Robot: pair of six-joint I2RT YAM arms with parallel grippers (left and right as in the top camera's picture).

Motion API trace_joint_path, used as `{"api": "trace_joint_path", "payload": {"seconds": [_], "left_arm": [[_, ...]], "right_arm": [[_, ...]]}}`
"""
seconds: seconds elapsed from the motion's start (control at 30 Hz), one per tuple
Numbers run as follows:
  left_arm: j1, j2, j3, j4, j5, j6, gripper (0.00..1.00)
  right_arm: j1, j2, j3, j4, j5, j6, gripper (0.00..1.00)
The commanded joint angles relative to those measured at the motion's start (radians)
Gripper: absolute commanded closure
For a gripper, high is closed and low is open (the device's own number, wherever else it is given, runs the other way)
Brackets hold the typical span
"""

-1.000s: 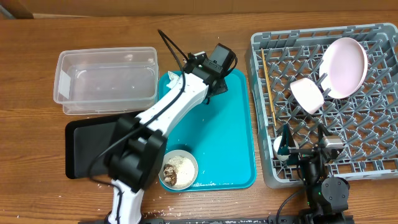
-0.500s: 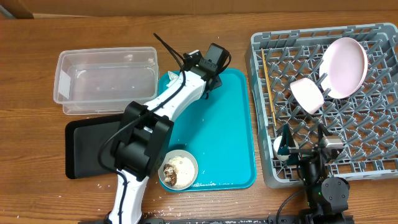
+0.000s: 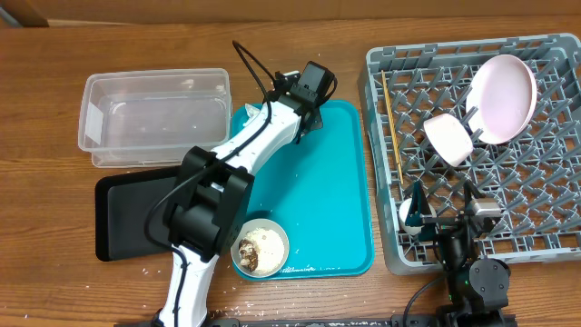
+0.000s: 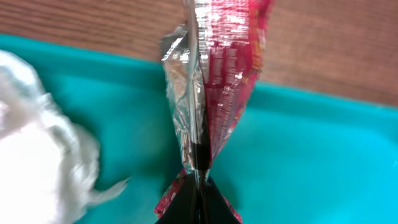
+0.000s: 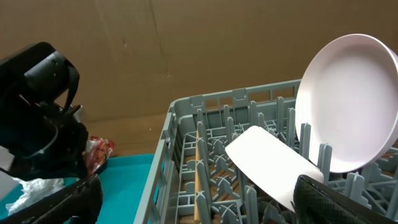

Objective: Sort waste into correct bins and load items into the dishwasher
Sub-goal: 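Carry the wrapper with the left gripper into the clear bin and release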

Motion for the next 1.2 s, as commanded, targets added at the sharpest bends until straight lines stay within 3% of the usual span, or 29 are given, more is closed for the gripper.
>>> {"api": "trace_joint_path", "payload": {"seconds": [0.0, 0.1, 0.23, 0.3, 0.5, 0.57, 0.63, 0.73, 0.77, 0.87, 0.97, 1.07, 1.17], "left_arm": [[0.005, -0.113, 0.089, -0.105, 0.019, 0.071, 0.96], [0.019, -0.225, 0.093, -0.236, -0.040, -0.057, 0.96], [0.063, -0.346, 0.092, -0.487, -0.204, -0.390, 0.96], [0.099, -0.373, 0.087, -0.562, -0.256, -0.496, 0.96], [0.278, -0.328, 0.056, -0.518, -0.194, -0.525, 0.96], [0.320, -0.306, 0.055, -0.481, -0.185, -0.478, 0.91], [0.357, -0.303, 0.055, -0.429, -0.132, -0.372, 0.67], [0.393, -0.314, 0.079, -0.415, 0.012, -0.283, 0.08], [0.397, -0.319, 0.090, -0.417, 0.067, -0.257, 0.11], [0.388, -0.330, 0.114, -0.398, 0.204, -0.121, 0.39], [0.330, -0.330, 0.122, -0.387, 0.200, 0.021, 0.39], [0.234, -0.322, 0.117, -0.391, 0.089, 0.200, 0.37], [0.127, -0.291, 0.096, -0.390, -0.068, 0.285, 0.30]], "right_arm": [[-0.005, -0.010, -0.011, 0.006, -0.003, -0.005, 0.00], [-0.005, -0.010, -0.011, 0.006, -0.003, -0.005, 0.00], [-0.005, -0.010, -0.011, 0.006, -0.003, -0.005, 0.00], [-0.005, -0.010, -0.011, 0.006, -0.003, -0.005, 0.00], [-0.005, -0.010, -0.011, 0.006, -0.003, -0.005, 0.00], [-0.005, -0.010, -0.011, 0.006, -0.003, -0.005, 0.00], [-0.005, -0.010, -0.011, 0.006, -0.003, -0.005, 0.00], [-0.005, -0.010, -0.011, 0.006, -0.003, -0.005, 0.00], [-0.005, -0.010, -0.011, 0.006, -0.003, -0.005, 0.00], [-0.005, -0.010, -0.011, 0.006, -0.003, -0.005, 0.00], [-0.005, -0.010, -0.011, 0.006, -0.003, -0.005, 0.00], [-0.005, -0.010, -0.011, 0.006, -0.003, -0.005, 0.00], [-0.005, -0.010, -0.011, 0.006, -0.003, -0.005, 0.00]]}}
